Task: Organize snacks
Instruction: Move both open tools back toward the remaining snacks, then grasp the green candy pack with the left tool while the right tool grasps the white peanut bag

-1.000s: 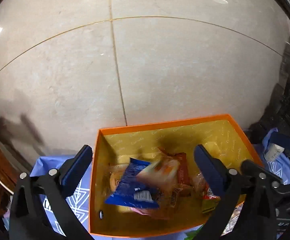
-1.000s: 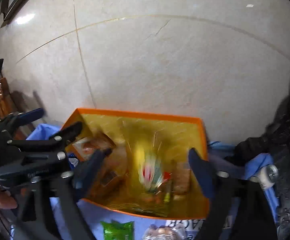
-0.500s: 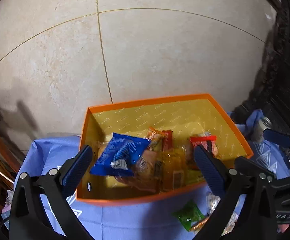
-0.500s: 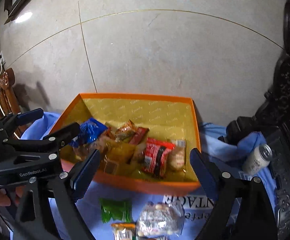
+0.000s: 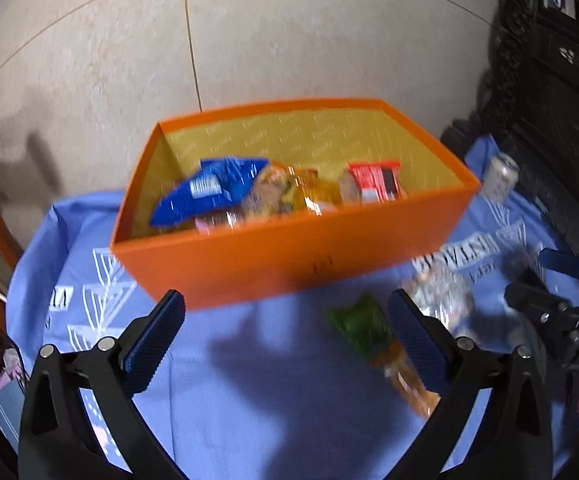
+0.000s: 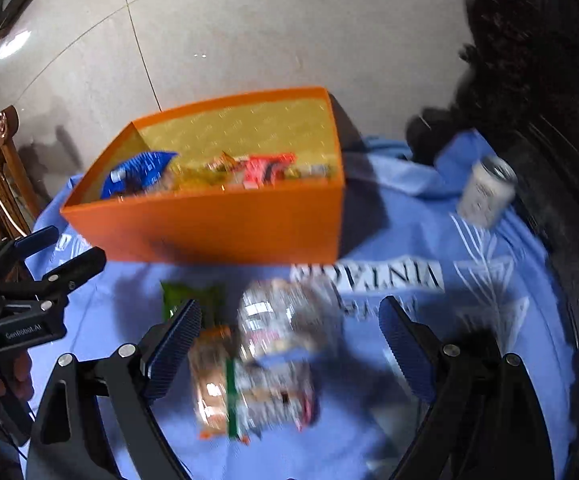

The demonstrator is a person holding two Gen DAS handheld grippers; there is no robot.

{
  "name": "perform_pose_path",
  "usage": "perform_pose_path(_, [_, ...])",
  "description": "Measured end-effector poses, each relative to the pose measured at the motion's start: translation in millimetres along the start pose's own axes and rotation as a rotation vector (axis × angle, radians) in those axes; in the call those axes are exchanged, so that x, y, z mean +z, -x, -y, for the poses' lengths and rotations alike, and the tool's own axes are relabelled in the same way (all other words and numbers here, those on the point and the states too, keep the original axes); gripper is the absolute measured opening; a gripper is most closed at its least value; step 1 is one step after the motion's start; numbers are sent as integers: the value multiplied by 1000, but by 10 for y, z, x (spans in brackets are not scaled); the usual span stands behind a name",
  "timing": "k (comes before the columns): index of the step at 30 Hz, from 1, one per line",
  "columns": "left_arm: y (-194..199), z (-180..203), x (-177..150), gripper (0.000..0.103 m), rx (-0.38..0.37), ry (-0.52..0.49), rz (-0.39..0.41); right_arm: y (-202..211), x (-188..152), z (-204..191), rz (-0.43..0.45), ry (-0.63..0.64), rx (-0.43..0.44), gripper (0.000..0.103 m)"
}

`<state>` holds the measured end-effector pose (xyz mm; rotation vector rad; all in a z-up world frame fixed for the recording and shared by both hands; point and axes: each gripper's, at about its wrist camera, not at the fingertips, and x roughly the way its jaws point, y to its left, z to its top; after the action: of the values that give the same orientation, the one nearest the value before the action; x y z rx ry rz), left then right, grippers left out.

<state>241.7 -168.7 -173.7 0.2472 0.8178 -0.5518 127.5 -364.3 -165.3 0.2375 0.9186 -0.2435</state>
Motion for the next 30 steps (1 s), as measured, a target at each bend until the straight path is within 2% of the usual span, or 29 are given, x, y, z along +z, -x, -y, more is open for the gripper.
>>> perform_pose_path(5, [-40,21,-284,99,3,5,-45,-160,-189,36,-57,-21,5,91])
perform_pose_path(10, [-82,-19,-403,99,6,17,-78,-476,-70,-43,-82,-26,19,91])
perform_pose_path(20, [-183,-219,-471,99,28,47,-107,-1097,37,-172,-196,14,-30,91])
perform_pose_path(25, [-281,-213,-450,99,28,36,-116,-1226,20,-176,-234,-11,-3,93])
perform_pose_path(27, [-306,-202,-446,99,25,31,-117,-1243,8,-163,-232,-21,2,91])
perform_pose_path(30, [-348,-163,-422,99,9,16,-112,-1218,10,-150,-216,-22,11,79])
